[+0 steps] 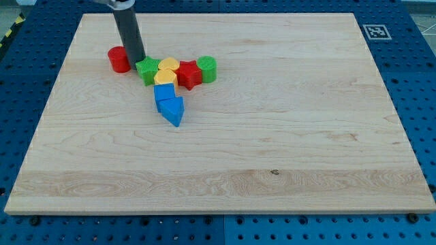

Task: Move the red circle to the green star

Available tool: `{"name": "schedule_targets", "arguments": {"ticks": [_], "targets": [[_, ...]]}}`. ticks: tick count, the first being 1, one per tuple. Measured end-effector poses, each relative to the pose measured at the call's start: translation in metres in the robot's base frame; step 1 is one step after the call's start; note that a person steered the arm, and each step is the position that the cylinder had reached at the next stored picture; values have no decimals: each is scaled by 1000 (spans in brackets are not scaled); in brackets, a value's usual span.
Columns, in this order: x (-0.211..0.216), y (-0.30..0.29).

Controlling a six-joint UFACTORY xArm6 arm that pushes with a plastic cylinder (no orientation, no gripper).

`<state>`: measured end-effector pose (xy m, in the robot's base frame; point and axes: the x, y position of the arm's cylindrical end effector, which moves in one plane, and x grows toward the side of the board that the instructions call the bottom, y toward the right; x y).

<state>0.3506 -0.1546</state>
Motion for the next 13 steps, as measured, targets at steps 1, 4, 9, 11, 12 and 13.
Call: {"name": "schedule_targets", "arguments": {"ticks": [1,4,9,11,12,13], "targets": [[0,0],[-61,-27],[-18,-44],[-17,-103],[11,-103],[15,-103]]}}
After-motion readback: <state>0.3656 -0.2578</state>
